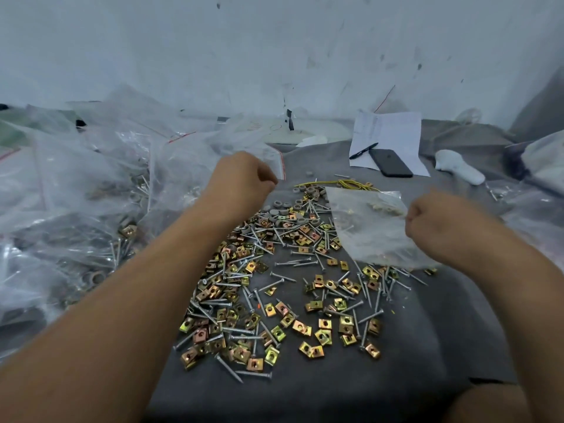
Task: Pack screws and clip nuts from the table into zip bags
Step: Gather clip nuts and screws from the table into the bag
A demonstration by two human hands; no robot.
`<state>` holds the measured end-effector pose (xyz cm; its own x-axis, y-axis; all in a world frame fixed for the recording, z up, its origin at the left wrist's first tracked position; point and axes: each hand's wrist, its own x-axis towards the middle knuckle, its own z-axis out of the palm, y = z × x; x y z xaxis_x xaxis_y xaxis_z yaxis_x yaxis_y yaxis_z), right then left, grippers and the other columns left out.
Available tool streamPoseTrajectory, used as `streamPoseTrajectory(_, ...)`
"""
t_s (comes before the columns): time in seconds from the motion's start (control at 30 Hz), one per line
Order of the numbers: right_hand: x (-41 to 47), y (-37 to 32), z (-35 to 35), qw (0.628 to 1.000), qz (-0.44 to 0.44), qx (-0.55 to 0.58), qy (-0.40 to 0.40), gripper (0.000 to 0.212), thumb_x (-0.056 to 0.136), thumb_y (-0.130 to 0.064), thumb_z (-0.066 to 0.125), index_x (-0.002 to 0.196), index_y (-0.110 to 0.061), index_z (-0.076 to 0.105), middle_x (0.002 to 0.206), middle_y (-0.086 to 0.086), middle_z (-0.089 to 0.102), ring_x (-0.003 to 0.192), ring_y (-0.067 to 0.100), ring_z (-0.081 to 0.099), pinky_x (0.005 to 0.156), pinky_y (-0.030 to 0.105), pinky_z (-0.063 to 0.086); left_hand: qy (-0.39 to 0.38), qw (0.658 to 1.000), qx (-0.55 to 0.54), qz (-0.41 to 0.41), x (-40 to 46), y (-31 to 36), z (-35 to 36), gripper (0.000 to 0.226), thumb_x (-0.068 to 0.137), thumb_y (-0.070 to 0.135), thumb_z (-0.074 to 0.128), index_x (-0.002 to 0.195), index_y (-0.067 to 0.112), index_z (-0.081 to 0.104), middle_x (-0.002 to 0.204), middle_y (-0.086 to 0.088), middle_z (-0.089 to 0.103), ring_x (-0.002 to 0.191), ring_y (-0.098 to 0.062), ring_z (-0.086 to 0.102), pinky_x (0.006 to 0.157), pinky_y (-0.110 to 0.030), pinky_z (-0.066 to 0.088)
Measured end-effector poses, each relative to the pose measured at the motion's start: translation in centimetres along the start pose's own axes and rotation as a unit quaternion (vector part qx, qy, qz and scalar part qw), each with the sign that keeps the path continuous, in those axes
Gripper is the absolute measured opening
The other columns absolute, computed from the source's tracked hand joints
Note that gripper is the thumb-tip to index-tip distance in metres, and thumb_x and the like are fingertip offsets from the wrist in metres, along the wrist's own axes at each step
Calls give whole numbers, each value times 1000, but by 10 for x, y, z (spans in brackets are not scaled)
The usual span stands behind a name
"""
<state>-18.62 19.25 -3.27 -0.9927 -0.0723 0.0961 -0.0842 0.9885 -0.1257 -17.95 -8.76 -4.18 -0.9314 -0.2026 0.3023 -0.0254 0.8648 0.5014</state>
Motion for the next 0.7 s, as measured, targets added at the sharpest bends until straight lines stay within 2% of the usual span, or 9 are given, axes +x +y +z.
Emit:
streamPoseTrajectory(0.17, 11, -23, 13, 982, -11, 94, 163, 20, 95, -15, 48, 100, -11, 66, 102, 15, 65, 91, 39, 59, 73, 40, 47, -147, 982, 118, -14, 36, 7, 30, 35, 93, 26, 83, 122, 8, 79, 121, -11, 77, 110, -24, 71, 102, -36, 55)
streamPoseTrajectory(0.27, 32, -35, 22, 975, -21, 135, 178, 22, 96, -15, 47, 105, -10, 66, 107, 14, 65, 90, 35, 55, 72, 37, 39, -144, 975, 169, -20, 44, 4, 42, 38, 89, 32, 86, 112, 2, 77, 111, -14, 76, 109, -29, 69, 97, -40, 57)
streamPoseTrajectory(0.37, 45, -40, 32, 965, -33, 155, 208, 24, 97, -14, 45, 104, -8, 68, 102, 13, 66, 81, 29, 48, 69, 35, 38, -142, 974, 176, -19, 48, 1, 42, 27, 89, 22, 86, 106, 2, 79, 105, -15, 76, 105, -30, 71, 96, -43, 59)
streamPoseTrajectory(0.47, 51, -42, 42, 958, -44, 180, 221, 24, 97, -13, 45, 98, -8, 68, 97, 13, 66, 81, 30, 54, 68, 35, 40, -146, 975, 166, -24, 48, -3, 38, 20, 87, 14, 87, 105, 6, 82, 105, -12, 78, 104, -26, 72, 100, -42, 58)
streamPoseTrajectory(0.53, 52, -45, 48, 954, -57, 197, 218, 23, 98, -13, 45, 93, -8, 67, 96, 11, 65, 80, 27, 52, 68, 34, 38, -140, 984, 102, -43, 45, -6, 33, 16, 83, 12, 90, 98, 12, 84, 95, -6, 79, 91, -18, 73, 92, -34, 60)
streamPoseTrajectory(0.6, 53, -49, 53, 950, -86, 216, 210, 21, 99, -14, 48, 92, -9, 67, 94, 8, 65, 81, 25, 55, 68, 34, 41, -90, 990, -58, -91, 39, -8, 25, 10, 85, 8, 88, 93, 10, 83, 83, -4, 77, 73, -14, 71, 74, -29, 61)
streamPoseTrajectory(0.63, 55, -52, 56, 948, -106, 227, 198, 21, 99, -13, 49, 92, -11, 68, 93, 7, 66, 82, 24, 58, 70, 34, 44, -51, 976, -172, -126, 35, -7, 20, 8, 87, 5, 86, 93, 6, 80, 79, -6, 76, 68, -16, 70, 68, -30, 60)
streamPoseTrajectory(0.67, 59, -55, 59, 946, -129, 238, 178, 20, 100, -12, 50, 94, -12, 69, 95, 5, 67, 84, 22, 59, 71, 33, 45, -16, 940, -297, -167, 33, -6, 16, 5, 90, 2, 81, 93, 2, 77, 76, -8, 74, 65, -17, 69, 65, -32, 59)
streamPoseTrajectory(0.7, 64, -59, 61, 946, -150, 245, 151, 21, 100, -11, 50, 98, -14, 71, 97, 5, 68, 86, 20, 61, 73, 32, 45, 7, 882, -420, -215, 30, -5, 12, 5, 95, -1, 75, 91, 0, 72, 75, -8, 71, 64, -16, 68, 63, -31, 60)
